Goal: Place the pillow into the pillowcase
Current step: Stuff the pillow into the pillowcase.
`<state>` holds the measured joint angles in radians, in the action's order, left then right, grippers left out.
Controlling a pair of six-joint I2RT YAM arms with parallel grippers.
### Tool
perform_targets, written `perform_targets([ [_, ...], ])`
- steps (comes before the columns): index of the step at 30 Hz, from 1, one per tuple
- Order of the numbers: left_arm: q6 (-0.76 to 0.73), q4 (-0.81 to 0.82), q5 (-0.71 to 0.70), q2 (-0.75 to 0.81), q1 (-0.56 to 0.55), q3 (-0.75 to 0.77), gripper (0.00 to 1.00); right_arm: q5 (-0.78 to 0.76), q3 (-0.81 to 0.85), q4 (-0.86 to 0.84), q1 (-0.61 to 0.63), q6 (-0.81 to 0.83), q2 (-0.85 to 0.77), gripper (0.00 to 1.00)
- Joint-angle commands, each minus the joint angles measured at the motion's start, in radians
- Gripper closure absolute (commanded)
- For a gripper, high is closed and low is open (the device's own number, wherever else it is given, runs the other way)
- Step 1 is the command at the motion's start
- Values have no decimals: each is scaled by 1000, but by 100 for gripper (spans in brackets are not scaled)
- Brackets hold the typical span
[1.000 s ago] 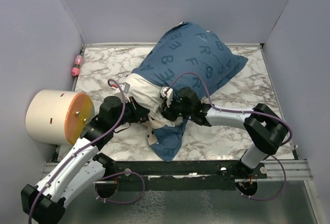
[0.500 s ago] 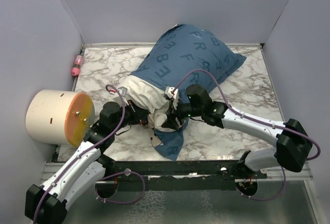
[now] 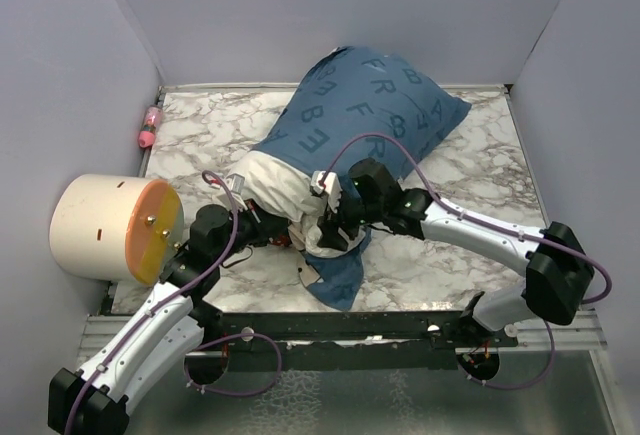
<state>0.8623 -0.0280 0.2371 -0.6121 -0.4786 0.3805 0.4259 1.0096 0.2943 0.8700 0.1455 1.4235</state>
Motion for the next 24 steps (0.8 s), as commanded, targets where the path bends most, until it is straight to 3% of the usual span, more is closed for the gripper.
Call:
perform_targets([
  [1, 6, 71, 40, 21, 8, 48, 100, -180, 32, 93, 1, 47, 94, 39],
  [2, 7, 71, 46, 19, 8, 52, 100, -231, 54, 95, 1, 44, 121, 50],
  [4, 7, 72, 61, 15, 8, 60, 100, -349, 96, 68, 0, 15, 166, 83],
  [6, 11, 75, 76, 10, 8, 63, 100, -468, 131, -10, -2, -13, 191, 98],
  [9, 46, 100, 117, 11, 7, 48, 100, -628, 185, -173, -6, -51, 238, 99],
  [12, 104, 155, 153, 23, 6, 34, 100, -665, 226, -259, -6, -89, 341, 99],
  [15, 132, 174, 170, 41, 7, 79, 100, -637, 233, -248, -5, -148, 459, 99],
  [18, 183, 229, 188, 43, 8, 149, 100, -595, 140, -284, -3, -191, 513, 99],
  [24, 141, 211, 123, -12, 10, 278, 100, -401, -120, -364, 4, -203, 387, 99],
])
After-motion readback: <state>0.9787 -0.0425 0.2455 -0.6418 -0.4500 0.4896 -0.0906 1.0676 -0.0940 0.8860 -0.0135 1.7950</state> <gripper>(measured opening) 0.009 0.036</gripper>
